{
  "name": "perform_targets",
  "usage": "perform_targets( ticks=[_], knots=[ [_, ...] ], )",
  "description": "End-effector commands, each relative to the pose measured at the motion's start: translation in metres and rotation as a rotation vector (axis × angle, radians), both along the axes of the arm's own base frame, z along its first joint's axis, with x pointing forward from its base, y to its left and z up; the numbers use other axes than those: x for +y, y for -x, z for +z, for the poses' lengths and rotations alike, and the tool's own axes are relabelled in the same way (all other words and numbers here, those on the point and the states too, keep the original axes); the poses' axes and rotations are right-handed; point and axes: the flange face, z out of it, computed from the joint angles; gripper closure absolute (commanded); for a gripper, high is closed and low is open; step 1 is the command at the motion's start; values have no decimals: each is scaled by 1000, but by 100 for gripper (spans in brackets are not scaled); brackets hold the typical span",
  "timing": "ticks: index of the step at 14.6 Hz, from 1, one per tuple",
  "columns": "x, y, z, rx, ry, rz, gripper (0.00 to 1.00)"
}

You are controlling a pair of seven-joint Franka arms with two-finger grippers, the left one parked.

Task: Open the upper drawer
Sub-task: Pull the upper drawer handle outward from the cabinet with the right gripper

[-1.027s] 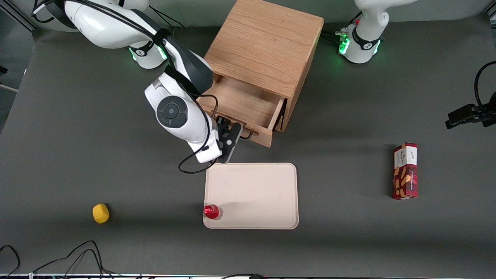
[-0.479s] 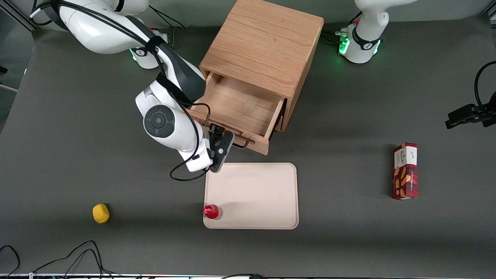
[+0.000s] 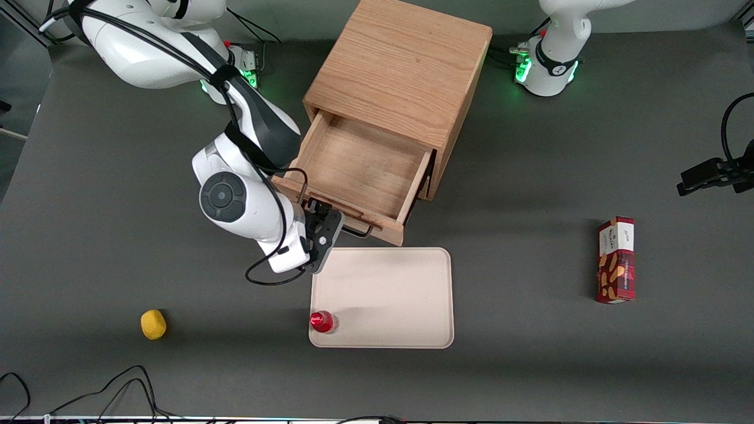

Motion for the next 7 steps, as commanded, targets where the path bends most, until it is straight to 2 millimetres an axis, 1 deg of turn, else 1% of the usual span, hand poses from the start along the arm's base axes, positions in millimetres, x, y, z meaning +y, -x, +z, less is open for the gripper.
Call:
perform_targets(
  ticks=[1,7],
  knots=[
    [-3,-13,1,-18,-18,19,0],
    [-7,-23,3,-29,-31,3,0]
  ],
)
